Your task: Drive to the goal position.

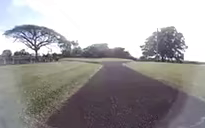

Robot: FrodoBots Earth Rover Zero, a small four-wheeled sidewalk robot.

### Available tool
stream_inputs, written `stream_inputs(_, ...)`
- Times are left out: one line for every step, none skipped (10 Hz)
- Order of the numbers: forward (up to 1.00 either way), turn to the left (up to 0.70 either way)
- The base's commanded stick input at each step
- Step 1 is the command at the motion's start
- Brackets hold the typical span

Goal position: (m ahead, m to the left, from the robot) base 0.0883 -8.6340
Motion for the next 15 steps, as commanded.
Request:
stream_inputs(1.0, -0.19)
stream_inputs(1.0, -0.27)
stream_inputs(1.0, -0.27)
stream_inputs(1.0, -0.27)
stream_inputs(1.0, -0.27)
stream_inputs(1.0, -0.27)
stream_inputs(1.0, -0.27)
stream_inputs(1.0, -0.27)
stream_inputs(1.0, -0.27)
stream_inputs(1.0, -0.27)
stream_inputs(1.0, -0.27)
stream_inputs(1.0, -0.27)
stream_inputs(1.0, -0.27)
stream_inputs(1.0, -0.27)
stream_inputs(1.0, -0.27)
